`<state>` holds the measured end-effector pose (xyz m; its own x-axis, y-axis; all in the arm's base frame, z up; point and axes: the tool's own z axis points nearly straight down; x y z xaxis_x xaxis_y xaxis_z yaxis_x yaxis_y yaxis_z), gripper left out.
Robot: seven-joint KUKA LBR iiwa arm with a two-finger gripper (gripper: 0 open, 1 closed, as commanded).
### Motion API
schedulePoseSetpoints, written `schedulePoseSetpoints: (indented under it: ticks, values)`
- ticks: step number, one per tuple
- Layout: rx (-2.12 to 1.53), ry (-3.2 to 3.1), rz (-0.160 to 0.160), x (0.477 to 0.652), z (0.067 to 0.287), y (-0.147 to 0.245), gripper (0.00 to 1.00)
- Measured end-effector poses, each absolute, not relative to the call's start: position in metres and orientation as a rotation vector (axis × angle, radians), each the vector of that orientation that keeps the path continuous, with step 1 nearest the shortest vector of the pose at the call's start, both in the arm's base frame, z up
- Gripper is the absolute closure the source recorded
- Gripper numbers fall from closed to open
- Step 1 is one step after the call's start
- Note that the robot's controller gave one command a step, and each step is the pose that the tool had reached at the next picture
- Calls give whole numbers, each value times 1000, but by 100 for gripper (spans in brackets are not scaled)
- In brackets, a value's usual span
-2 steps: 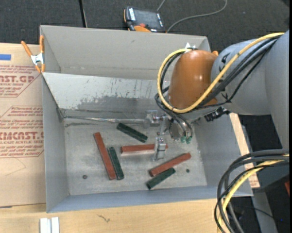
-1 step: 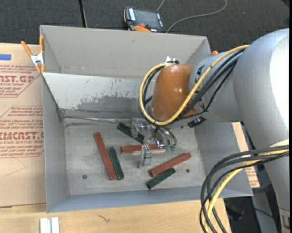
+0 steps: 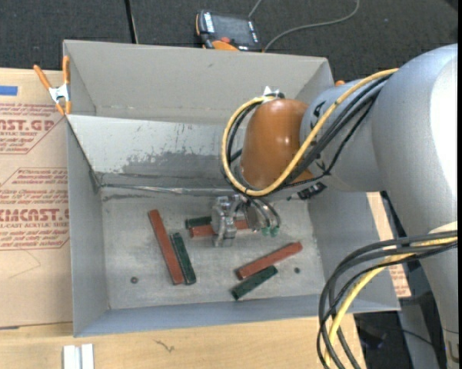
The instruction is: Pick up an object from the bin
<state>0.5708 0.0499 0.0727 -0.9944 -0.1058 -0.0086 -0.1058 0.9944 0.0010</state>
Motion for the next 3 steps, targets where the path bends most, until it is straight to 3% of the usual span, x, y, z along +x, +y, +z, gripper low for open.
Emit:
schedulePoseSetpoints:
  ticks: [1, 2, 3]
  values:
    - [-167, 3135, 2, 569, 70, 50, 0]
    - [-166, 3135, 2, 569, 70, 50, 100]
    - [23, 3132, 3, 547, 199, 58, 100]
